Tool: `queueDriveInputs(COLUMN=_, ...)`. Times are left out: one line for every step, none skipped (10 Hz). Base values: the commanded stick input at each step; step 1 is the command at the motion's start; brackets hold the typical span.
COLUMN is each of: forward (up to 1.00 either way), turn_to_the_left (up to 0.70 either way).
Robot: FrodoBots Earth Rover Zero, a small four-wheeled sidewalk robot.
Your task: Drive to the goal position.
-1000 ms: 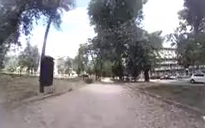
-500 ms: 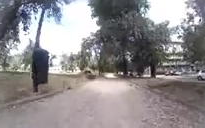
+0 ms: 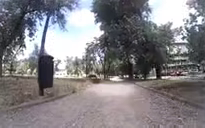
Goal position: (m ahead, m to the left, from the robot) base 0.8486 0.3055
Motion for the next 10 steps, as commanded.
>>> queueDriveInputs(forward=1.00, turn_to_the_left=0.00)
queueDriveInputs(forward=1.00, turn_to_the_left=0.00)
queueDriveInputs(forward=1.00, turn_to_the_left=0.00)
queueDriveInputs(forward=1.00, turn_to_the_left=0.00)
queueDriveInputs(forward=1.00, turn_to_the_left=0.00)
queueDriveInputs(forward=1.00, turn_to_the_left=0.00)
queueDriveInputs(forward=1.00, turn_to_the_left=-0.23)
queueDriveInputs(forward=1.00, turn_to_the_left=-0.35)
queueDriveInputs(forward=1.00, turn_to_the_left=-0.24)
queueDriveInputs(forward=1.00, turn_to_the_left=-0.12)
